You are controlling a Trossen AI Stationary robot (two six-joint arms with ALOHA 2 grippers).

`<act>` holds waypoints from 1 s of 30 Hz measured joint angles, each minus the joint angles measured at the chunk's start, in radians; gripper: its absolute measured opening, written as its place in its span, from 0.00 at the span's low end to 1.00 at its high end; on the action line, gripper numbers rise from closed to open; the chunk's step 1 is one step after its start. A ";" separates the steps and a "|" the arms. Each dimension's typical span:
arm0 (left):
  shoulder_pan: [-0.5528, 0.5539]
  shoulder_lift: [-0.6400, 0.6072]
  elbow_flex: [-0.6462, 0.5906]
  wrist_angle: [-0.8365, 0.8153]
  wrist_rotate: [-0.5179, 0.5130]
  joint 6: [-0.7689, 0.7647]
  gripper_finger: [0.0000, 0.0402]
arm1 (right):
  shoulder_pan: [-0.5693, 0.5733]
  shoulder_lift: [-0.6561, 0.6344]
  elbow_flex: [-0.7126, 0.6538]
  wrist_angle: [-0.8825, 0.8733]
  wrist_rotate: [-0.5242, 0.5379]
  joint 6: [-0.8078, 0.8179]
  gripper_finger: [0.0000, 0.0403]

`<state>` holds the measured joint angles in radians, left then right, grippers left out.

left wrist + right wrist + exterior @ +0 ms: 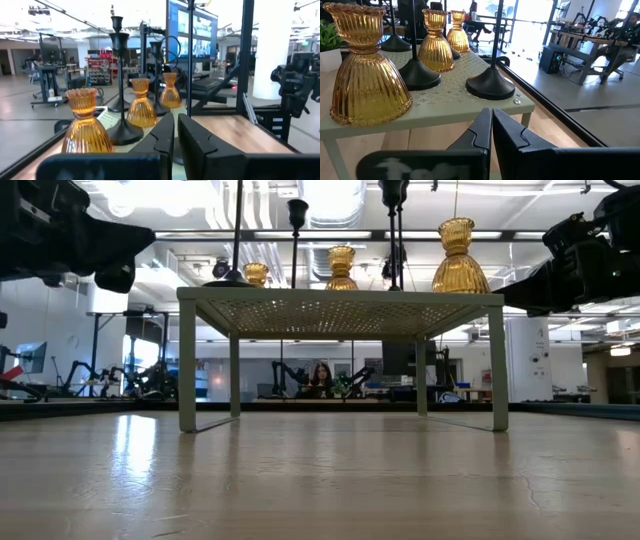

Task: Pick & Place candle stick holders
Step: Return to Home Position

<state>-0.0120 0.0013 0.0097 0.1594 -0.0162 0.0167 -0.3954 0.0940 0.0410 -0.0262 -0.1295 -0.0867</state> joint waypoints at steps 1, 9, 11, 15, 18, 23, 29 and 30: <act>0.000 0.000 0.000 -0.006 0.000 0.001 0.07 | 0.000 0.000 0.000 0.000 0.000 0.000 0.02; 0.000 0.000 -0.001 -0.141 0.002 0.032 0.07 | 0.000 0.000 0.000 0.000 0.000 0.000 0.02; 0.001 0.000 -0.001 -0.143 0.002 0.032 0.07 | 0.000 0.000 0.000 0.000 0.000 0.000 0.02; 0.001 0.003 0.000 -0.147 0.003 0.030 0.07 | 0.000 0.000 0.000 0.000 0.000 0.000 0.02; 0.001 0.003 0.002 -0.150 0.003 0.029 0.07 | 0.000 0.000 0.000 0.000 0.000 0.000 0.02; 0.001 0.003 0.002 -0.150 0.003 0.028 0.07 | 0.000 0.000 0.000 0.000 0.000 0.000 0.02; 0.001 0.003 0.002 -0.150 0.002 0.028 0.07 | 0.000 0.000 0.000 0.000 0.000 0.000 0.02; 0.001 0.003 0.002 -0.150 0.002 0.028 0.07 | 0.000 0.000 0.000 0.000 0.000 0.000 0.02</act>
<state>-0.0113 0.0044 0.0113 0.0093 -0.0139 0.0448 -0.3954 0.0940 0.0410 -0.0261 -0.1295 -0.0868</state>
